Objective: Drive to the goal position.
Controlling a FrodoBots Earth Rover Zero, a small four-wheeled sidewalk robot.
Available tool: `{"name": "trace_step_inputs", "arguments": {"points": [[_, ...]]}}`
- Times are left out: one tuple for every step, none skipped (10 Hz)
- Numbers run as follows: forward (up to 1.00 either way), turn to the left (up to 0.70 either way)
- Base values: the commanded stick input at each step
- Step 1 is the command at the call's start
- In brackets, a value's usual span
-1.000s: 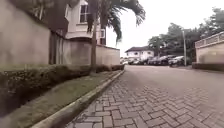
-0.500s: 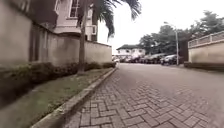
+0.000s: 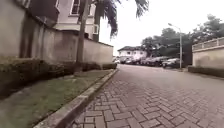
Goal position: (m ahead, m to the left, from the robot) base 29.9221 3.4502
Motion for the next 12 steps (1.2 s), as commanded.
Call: {"name": "trace_step_inputs", "arguments": {"points": [[0.70, -0.34], [0.70, -0.35], [0.70, -0.26], [0.70, -0.07], [0.70, 0.00], [0.70, 0.00], [0.70, 0.00], [0.70, 0.00], [0.70, 0.00], [0.70, 0.00], [0.70, 0.00], [0.70, 0.00]]}}
